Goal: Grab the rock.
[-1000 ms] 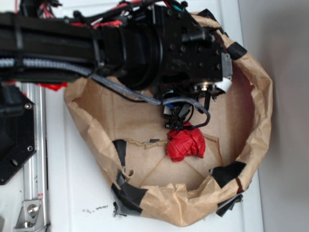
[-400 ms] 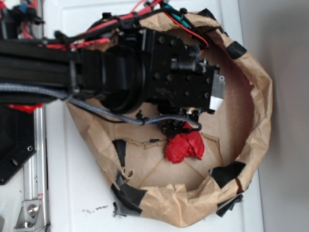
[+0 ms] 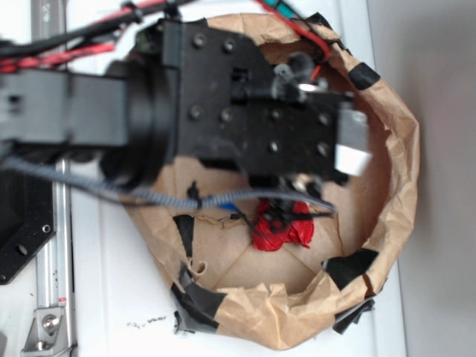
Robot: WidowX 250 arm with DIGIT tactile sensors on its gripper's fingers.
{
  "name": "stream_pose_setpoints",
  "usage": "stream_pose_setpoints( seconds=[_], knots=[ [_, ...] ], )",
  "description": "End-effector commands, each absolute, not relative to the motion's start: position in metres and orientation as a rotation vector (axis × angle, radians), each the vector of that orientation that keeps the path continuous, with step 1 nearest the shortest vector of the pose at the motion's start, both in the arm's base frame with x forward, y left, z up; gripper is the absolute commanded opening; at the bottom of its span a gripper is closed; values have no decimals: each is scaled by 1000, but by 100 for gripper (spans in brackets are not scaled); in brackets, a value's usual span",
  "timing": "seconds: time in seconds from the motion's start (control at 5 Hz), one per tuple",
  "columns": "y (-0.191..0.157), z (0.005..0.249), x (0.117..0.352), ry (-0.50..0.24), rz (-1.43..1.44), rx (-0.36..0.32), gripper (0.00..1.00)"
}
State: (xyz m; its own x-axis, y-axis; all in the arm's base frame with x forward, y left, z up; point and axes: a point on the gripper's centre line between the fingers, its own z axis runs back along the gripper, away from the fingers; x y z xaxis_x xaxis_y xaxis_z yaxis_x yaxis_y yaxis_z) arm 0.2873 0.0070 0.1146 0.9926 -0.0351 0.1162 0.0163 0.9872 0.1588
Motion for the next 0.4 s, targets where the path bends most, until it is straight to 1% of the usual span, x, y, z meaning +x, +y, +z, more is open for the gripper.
stream_pose_setpoints(
  seconds=[0.0,0.2],
  knots=[
    [6,193,276,-118,39,100,0],
    [10,194,270,-101,69,80,0]
  ],
)
